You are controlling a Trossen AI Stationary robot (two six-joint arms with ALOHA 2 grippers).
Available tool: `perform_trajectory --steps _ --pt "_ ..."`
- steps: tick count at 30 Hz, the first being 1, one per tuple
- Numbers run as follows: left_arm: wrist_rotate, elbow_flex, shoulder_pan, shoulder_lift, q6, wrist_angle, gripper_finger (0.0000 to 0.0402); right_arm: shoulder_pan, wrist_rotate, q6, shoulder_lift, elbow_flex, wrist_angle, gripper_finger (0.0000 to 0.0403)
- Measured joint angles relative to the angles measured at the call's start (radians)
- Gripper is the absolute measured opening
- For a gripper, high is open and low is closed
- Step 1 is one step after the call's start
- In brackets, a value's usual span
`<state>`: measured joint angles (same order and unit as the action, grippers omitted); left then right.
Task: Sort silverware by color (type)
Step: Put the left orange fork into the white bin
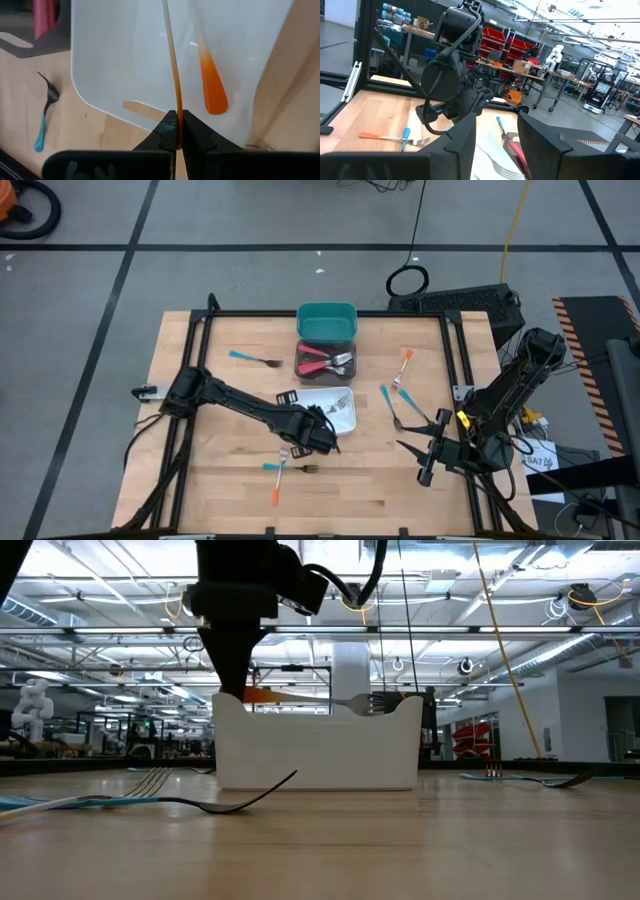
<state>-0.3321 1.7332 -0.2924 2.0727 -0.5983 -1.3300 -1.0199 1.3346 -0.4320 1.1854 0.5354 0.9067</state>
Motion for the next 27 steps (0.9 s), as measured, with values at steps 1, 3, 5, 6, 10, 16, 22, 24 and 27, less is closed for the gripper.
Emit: perform_trajectory --steps 1,3,5,6,10,16,22,24,27 --pt "-0.004 0.0 0.0 0.0 -0.009 0.0 0.0012 0.0 0.0 0.0 0.0 0.0 0.0 0.0141" --pt "-0.008 0.0 0.0 0.0 -0.013 0.001 0.0012 0.0 0.0 0.0 0.0 0.0 0.0 0.0141" --pt "-0.01 0.0 -0.001 0.0 -0.002 0.0 0.0012 0.0 0.0 0.0 0.0 0.0 0.0 0.0141" --pt "-0.01 0.0 -0.001 0.0 0.0 0.001 0.0012 0.0 0.0 0.0 0.0 0.0 0.0 0.0141" --pt "-0.009 0.0 0.0 0.0 -0.007 0.003 0.0012 0.0 0.0 0.0 0.0 0.0 0.0 0.0141" --pt "-0.01 0.0 0.003 0.0 -0.024 0.003 0.004 0.0 0.0 0.0 0.0 0.0 0.0 0.0141" --pt "-0.038 0.0 0.005 0.0 -0.039 0.004 0.008 0.0 0.0 0.0 0.0 0.0 0.0 0.0141" --pt "-0.046 0.0 0.004 0.0 -0.039 0.004 0.0082 0.0 0.0 0.0 0.0 0.0 0.0 0.0141" --pt "-0.051 0.0 -0.004 0.0 -0.035 0.004 0.0082 0.0 0.0 0.0 0.0 0.0 0.0 0.0141"
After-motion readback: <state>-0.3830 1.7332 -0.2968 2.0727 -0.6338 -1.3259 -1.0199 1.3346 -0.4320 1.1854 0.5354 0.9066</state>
